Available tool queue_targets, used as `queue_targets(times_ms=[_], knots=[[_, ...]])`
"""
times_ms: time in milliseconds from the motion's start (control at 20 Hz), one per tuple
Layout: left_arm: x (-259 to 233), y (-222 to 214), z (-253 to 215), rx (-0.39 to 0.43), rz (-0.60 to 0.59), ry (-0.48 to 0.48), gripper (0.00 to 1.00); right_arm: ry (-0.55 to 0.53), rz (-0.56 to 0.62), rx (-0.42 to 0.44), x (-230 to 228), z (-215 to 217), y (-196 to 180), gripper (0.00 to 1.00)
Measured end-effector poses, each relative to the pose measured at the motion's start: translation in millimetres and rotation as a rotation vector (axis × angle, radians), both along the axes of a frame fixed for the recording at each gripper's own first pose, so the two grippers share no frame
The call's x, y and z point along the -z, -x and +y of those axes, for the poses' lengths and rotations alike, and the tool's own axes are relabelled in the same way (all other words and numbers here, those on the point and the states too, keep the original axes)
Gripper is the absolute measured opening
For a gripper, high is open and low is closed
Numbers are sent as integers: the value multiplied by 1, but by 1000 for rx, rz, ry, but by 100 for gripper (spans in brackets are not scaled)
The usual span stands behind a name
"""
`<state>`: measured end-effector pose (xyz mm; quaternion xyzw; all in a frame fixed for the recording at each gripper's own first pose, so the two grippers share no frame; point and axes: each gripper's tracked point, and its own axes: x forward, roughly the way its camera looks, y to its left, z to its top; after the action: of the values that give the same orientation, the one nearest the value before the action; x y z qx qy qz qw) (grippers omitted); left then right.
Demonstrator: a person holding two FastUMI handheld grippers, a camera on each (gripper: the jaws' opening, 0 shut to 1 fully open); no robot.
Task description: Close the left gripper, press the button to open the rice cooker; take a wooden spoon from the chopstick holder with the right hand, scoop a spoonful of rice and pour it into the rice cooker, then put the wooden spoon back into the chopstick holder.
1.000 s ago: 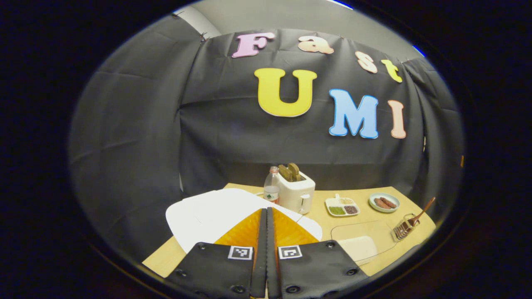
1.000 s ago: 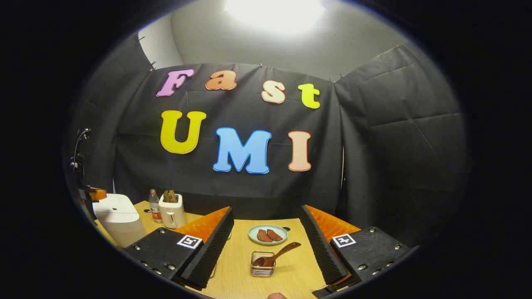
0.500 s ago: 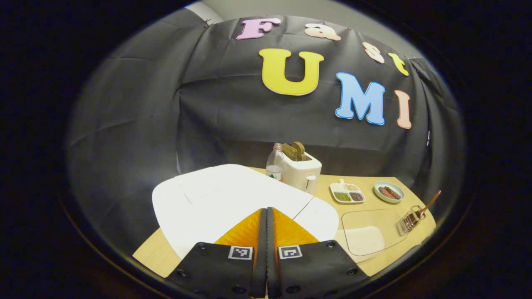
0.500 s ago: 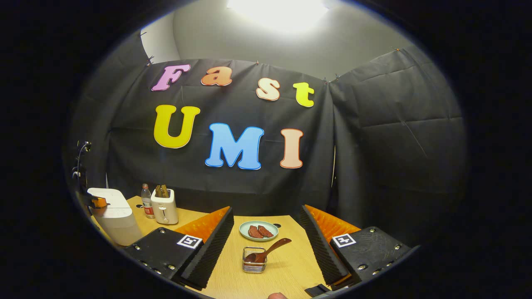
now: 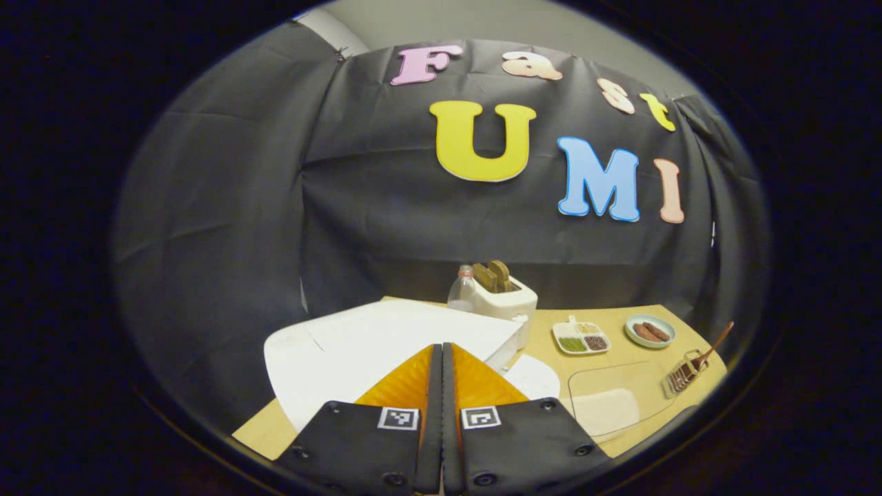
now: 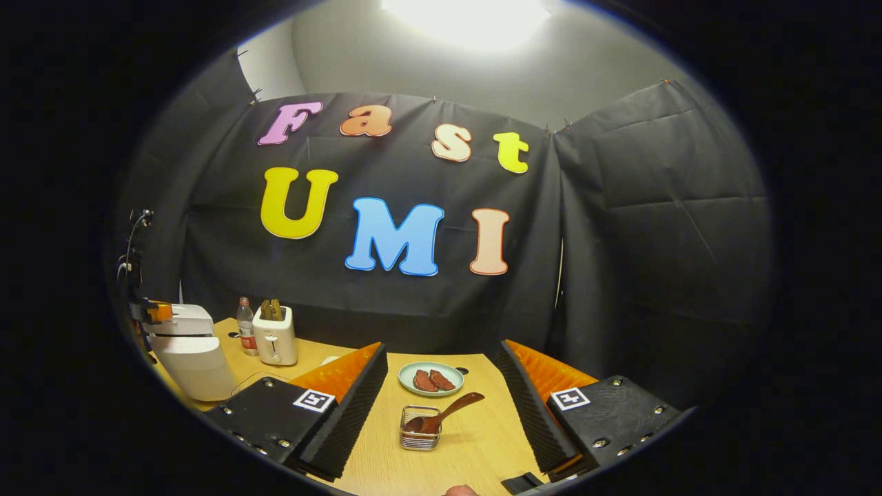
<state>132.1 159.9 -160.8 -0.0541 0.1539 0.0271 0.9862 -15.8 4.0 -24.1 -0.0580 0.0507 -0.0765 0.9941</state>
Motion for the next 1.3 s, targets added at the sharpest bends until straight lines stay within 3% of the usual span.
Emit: queue_targets(times_ms=[300, 750, 950, 1300], knots=[[-58, 8, 18, -77, -114, -64, 9, -44, -19, -33, -3, -8, -15, 98], [-135, 54, -9, -97, -254, -64, 11, -99, -27, -67, 0, -22, -37, 98], [-149, 69, -19, -124, -282, -44, 99, -130, -12, -84, 8, -27, -46, 98], [-171, 97, -50, -110, -311, -63, 98, -211, 43, -88, 33, -51, -69, 98]])
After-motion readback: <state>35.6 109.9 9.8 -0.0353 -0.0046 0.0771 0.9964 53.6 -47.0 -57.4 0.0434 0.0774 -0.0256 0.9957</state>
